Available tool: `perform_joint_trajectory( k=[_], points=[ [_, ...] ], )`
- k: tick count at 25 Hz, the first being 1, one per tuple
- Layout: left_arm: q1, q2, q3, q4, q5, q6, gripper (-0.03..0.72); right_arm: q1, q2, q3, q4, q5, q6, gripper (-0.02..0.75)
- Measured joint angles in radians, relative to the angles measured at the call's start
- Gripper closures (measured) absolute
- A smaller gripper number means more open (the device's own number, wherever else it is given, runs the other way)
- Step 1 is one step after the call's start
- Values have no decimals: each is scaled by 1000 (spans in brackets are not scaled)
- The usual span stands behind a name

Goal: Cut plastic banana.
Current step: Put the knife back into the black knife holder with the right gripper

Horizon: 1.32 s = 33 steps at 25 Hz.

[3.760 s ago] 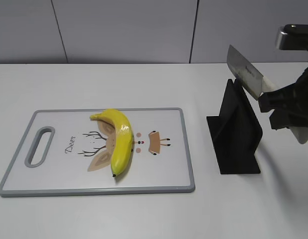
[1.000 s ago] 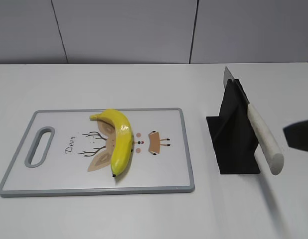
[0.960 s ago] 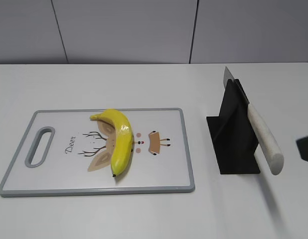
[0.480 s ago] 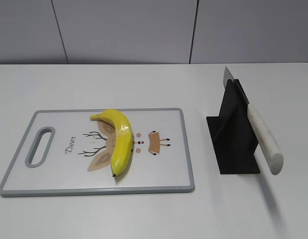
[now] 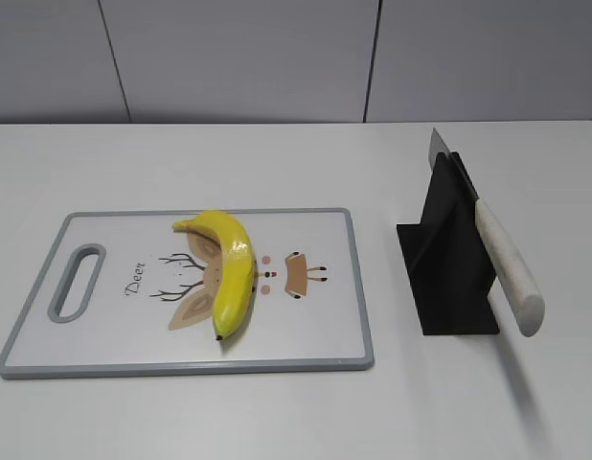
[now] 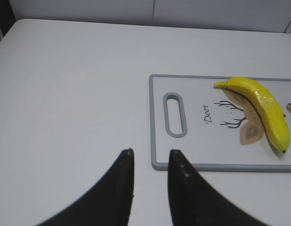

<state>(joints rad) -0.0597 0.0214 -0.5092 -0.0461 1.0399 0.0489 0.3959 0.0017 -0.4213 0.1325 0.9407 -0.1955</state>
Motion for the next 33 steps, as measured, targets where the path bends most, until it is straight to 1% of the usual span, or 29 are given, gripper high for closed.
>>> perform_joint_trajectory(
  k=[7,10,12,18,20,23,33],
  points=[
    [0,0,0,0,0,0,454,0,-7,0,-4,3,1,146],
    [0,0,0,0,0,0,454,-18,-7,0,-4,3,1,146],
    [0,0,0,0,0,0,454,-55,-7,0,-4,3,1,146],
    [0,0,0,0,0,0,454,-231,-7,0,-2,3,1,146],
    [0,0,0,0,0,0,453,-268,-7,0,-2,3,1,146],
    [0,0,0,0,0,0,453,-282,-7,0,-1,3,1,146],
    [0,0,0,0,0,0,453,-282,-7,0,6,3,1,146]
  ],
)
